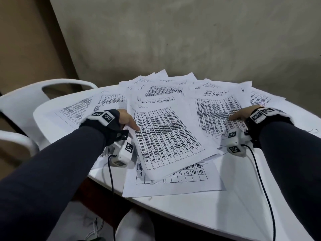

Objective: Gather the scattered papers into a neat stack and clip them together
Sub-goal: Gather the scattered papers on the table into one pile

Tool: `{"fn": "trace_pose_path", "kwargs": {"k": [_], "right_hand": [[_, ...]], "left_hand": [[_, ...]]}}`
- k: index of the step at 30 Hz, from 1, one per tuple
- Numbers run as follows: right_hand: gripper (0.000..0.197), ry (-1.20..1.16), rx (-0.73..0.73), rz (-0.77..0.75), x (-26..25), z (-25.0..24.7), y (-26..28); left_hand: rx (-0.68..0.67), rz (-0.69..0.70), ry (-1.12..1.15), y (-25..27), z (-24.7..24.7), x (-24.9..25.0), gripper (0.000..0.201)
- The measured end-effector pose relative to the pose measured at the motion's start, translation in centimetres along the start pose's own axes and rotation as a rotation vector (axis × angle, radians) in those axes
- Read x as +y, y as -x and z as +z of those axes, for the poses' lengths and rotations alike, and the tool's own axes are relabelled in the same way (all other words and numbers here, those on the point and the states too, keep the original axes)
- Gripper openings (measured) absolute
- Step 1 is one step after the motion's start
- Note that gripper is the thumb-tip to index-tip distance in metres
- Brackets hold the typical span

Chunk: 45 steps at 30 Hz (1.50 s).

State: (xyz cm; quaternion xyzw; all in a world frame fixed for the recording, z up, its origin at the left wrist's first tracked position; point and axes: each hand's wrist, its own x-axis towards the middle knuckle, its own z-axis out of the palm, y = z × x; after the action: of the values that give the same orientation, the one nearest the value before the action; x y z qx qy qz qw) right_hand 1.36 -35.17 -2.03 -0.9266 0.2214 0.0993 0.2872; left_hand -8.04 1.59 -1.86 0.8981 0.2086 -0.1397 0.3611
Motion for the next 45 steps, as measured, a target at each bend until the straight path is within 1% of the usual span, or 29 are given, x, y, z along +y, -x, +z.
{"fn": "trace_pose_path", "kwargs": {"k": [2, 3, 5, 7, 10, 12, 13, 15, 16, 18, 20, 23, 26, 28, 29, 30, 31, 32, 33, 34, 35, 36, 38, 39, 40, 42, 43, 44, 45], "right_hand": [[0.027, 0.025, -0.069, -0.033, -0.3, -0.1, 0.8], [0.025, 0.053, -0.112, -0.046, -0.4, 0.0, 1.0], [0.028, 0.105, -0.123, -0.077, -0.9, 0.2, 1.8], [0.031, 0.176, -0.08, -0.118, -1.2, 0.2, 2.3], [0.032, 0.227, -0.05, -0.198, -1.5, 0.4, 3.7], [0.027, 0.254, -0.026, -0.244, -2.1, 0.2, 4.4], [0.028, 0.253, -0.036, -0.254, -2.2, 0.0, 4.4], [0.032, 0.233, -0.071, -0.231, -2.4, -0.6, 4.9], [0.031, 0.228, -0.055, -0.22, -2.3, -0.9, 5.1], [0.021, 0.22, 0.076, -0.237, -2.2, -1.4, 4.8], [0.03, 0.126, 0.277, -0.215, -2.2, -1.8, 4.7], [0.03, -0.135, 0.549, -0.207, -2.5, -2.5, 5.0], [0.029, -0.443, 0.631, -0.274, -3.6, -3.3, 6.1], [0.031, -0.7, 0.53, -0.322, -4.7, -3.5, 6.0], [0.028, -0.809, 0.41, -0.347, -5.0, -3.5, 6.1], [0.02, -0.844, 0.254, -0.367, -5.2, -3.1, 5.6], [0.014, -0.809, 0.08, -0.391, -5.3, -2.5, 5.6], [0.013, -0.698, -0.085, -0.397, -5.3, -1.7, 5.8], [0.015, -0.566, -0.208, -0.398, -5.3, -0.7, 6.1], [0.016, -0.414, -0.291, -0.412, -5.3, 0.4, 6.4], [0.017, -0.276, -0.325, -0.434, -5.4, 1.6, 6.7], [0.021, -0.128, -0.317, -0.472, -5.7, 2.8, 7.1], [0.045, 0.246, -0.259, -0.51, -6.3, 4.5, 8.1], [0.059, 0.358, -0.229, -0.508, -6.4, 5.1, 9.1], [0.07, 0.415, -0.216, -0.484, -6.7, 5.5, 9.7], [0.082, 0.358, -0.214, -0.475, -7.1, 5.8, 9.9], [0.083, 0.298, -0.217, -0.478, -7.2, 6.0, 9.7], [0.081, 0.309, -0.22, -0.484, -7.4, 6.1, 9.9], [0.076, 0.384, -0.229, -0.5, -7.5, 6.1, 10.1]], "left_hand": [[0.027, -0.022, 0.014, 0.2, 0.0, -0.2, 0.023], [0.03, -0.036, 0.033, 0.2, 0.1, -0.3, 0.019], [0.013, -0.027, 0.033, 0.6, 0.1, -0.3, 0.026], [0.037, -0.02, 0.054, 0.4, 0.2, -0.4, 0.028], [0.044, -0.024, 0.071, 0.8, 0.3, -0.3, 0.019], [0.03, -0.008, 0.073, 0.6, 0.3, -0.4, 0.043], [0.031, -0.004, 0.07, 0.9, 0.3, -0.4, 0.051], [0.035, -0.007, 0.102, 0.9, 0.3, -0.6, 0.053], [0.03, -0.013, 0.113, 0.8, 0.3, -0.7, 0.052], [0.022, -0.026, 0.096, 0.6, 0.2, -0.9, 0.049], [0.01, -0.038, 0.091, 0.7, 0.1, -0.9, 0.047], [-0.019, -0.061, 0.111, 0.6, 0.1, -0.9, 0.046], [-0.046, -0.077, 0.124, 0.6, 0.1, -0.9, 0.043], [-0.068, -0.068, 0.118, 0.7, 0.1, -0.8, 0.045], [-0.075, -0.066, 0.12, 0.9, 0.1, -0.8, 0.044], [-0.067, -0.062, 0.132, 0.9, 0.1, -0.9, 0.043], [-0.061, -0.064, 0.141, 1.2, 0.1, -1.0, 0.043], [-0.055, -0.062, 0.174, 0.9, 0.1, -1.2, 0.045], [-0.052, -0.048, 0.219, 1.0, 0.2, -1.3, 0.051], [-0.044, -0.014, 0.281, 1.1, 0.4, -1.3, 0.059], [-0.017, 0.011, 0.38, 1.1, 0.6, -1.3, 0.063], [0.018, 0.052, 0.541, 0.7, 0.7, -1.4, 0.064], [-0.022, 0.052, 0.852, -0.1, 0.6, -1.5, 0.066], [-0.032, 0.023, 0.881, -0.4, 0.4, -1.7, 0.072], [-0.054, 0.024, 0.882, -1.8, 0.2, -2.4, 0.075], [-0.054, -0.009, 0.778, -1.4, 0.1, -2.4, 0.079], [-0.048, -0.029, 0.681, -1.0, 0.1, -2.5, 0.076], [-0.056, -0.021, 0.593, -0.3, 0.1, -2.2, 0.068], [-0.074, -0.04, 0.515, 0.1, 0.1, -2.0, 0.067]]}}
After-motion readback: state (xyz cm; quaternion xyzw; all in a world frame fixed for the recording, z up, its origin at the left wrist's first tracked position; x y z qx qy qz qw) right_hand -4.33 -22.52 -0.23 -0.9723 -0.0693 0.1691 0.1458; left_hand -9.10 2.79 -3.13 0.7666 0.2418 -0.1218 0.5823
